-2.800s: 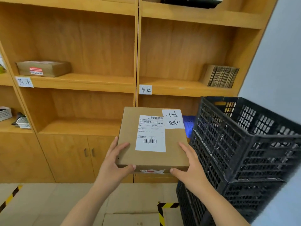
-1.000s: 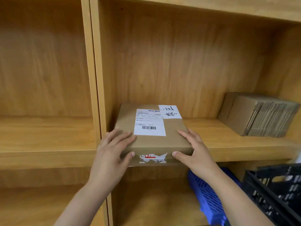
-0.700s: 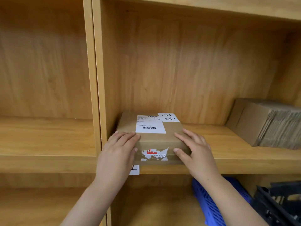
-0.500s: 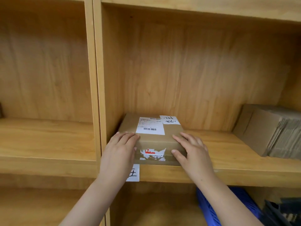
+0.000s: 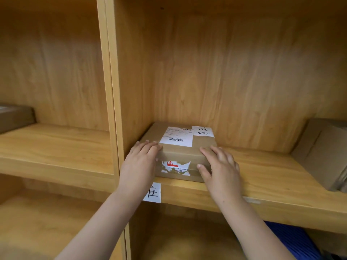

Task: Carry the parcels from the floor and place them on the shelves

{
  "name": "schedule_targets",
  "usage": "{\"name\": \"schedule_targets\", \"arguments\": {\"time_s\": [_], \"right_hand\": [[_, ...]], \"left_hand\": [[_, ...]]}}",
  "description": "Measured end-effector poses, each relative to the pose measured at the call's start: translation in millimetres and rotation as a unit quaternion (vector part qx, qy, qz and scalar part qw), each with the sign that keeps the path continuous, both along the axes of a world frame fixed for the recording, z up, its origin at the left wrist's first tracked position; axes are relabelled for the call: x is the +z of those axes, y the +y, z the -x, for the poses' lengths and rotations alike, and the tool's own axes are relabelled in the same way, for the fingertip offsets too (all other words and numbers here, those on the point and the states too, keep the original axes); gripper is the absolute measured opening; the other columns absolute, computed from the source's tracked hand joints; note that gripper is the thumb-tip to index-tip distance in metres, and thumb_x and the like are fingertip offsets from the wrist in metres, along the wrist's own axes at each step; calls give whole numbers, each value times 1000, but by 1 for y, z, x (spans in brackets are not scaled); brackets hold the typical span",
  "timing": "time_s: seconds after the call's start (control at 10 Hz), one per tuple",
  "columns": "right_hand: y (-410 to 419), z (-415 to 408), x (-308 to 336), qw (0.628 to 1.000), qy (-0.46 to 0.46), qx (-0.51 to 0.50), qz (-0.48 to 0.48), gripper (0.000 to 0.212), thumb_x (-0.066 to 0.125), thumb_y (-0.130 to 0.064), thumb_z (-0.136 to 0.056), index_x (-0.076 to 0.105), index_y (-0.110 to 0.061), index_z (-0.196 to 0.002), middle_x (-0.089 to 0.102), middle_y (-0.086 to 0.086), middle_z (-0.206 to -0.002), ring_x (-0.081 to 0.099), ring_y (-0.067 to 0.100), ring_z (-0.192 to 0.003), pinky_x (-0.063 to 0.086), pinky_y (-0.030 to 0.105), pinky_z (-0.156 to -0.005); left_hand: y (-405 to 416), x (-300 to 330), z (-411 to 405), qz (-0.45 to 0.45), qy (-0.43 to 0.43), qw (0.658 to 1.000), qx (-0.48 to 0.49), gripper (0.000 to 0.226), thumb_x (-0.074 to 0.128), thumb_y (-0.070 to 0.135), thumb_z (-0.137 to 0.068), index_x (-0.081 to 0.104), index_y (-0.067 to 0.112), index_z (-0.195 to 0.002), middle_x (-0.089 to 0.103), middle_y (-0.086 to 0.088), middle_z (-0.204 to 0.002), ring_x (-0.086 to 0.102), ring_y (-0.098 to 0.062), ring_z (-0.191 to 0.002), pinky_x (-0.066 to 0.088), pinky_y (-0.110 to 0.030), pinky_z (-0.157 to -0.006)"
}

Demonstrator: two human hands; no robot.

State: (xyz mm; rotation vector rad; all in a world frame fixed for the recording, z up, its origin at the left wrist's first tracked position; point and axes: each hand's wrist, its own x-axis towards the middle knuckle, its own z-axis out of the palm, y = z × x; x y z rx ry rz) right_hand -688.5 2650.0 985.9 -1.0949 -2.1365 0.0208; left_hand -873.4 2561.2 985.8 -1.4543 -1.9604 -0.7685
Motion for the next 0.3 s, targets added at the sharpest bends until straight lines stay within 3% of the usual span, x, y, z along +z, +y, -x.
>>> {"name": "schedule_targets", "arguments": {"time_s": [0.1, 0.3], "right_hand": [[0, -2, -1, 1000, 1, 2, 8, 50, 58, -34, -87, 46, -29, -135, 41, 2, -147, 28, 26, -138, 26, 46, -109], [-18, -9, -1, 999, 45, -3, -14, 56, 61, -28, -85, 43, -29, -137, 36, 5, -150, 22, 26, -141, 26, 49, -110]], "left_hand": [[-7, -2, -7, -2, 7, 1000, 8, 46, 65, 5, -77, 58, 17, -121, 60, -8, -129, 51, -28, -123, 27, -39, -107], [-42, -10, -17, -2, -10, 1000, 26, 51, 66, 6, -73, 56, 17, -121, 58, -7, -131, 50, -28, -123, 43, -41, -99]]}}
